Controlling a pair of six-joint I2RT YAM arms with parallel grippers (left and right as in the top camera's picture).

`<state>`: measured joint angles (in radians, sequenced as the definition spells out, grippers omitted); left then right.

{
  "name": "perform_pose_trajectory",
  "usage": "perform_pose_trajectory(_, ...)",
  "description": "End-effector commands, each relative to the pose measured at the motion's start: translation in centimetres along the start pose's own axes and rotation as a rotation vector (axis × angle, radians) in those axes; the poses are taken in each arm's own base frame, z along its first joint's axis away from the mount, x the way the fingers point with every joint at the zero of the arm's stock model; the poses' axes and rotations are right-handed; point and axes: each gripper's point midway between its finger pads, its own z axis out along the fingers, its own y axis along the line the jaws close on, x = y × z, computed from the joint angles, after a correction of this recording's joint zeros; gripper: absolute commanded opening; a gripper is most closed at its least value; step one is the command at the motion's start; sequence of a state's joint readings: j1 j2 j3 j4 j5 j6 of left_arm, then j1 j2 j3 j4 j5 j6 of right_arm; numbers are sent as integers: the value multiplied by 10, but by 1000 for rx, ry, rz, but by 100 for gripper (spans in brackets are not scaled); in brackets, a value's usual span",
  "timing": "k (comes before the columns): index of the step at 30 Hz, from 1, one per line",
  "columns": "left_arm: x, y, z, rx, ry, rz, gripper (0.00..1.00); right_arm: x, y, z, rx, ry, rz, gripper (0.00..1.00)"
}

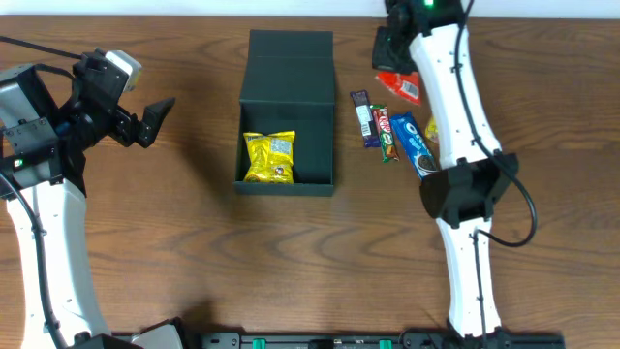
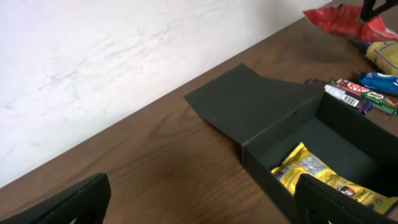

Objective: Pack container
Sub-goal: 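Carry the red bag over the box and lower it inside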

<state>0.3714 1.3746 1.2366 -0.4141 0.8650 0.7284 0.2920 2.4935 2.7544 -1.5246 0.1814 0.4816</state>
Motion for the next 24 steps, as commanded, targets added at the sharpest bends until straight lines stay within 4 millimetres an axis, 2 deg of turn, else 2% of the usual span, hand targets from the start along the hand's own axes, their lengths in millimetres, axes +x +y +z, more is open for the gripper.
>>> perform_pose_trajectory(1, -1, 1, 1, 9, -9, -20, 95, 5, 26, -39, -45, -67, -66, 1)
perform_pose_trajectory(6, -1, 1, 1, 10, -9, -34, 95, 35, 74, -50, -182, -1, -136, 1)
perform_pose_trajectory(10, -1, 1, 1, 9, -9, -34, 95, 57, 100, -58, -223, 31, -150, 1)
perform_pose_trajectory(18, -2, 1, 1, 9, -9, -33, 95, 101, 141, -72, -247, 63, -239, 1)
perform_pose_trajectory(24, -2, 1, 1, 9, -9, -33, 95, 128, 157, -79, -243, 98, -243, 1)
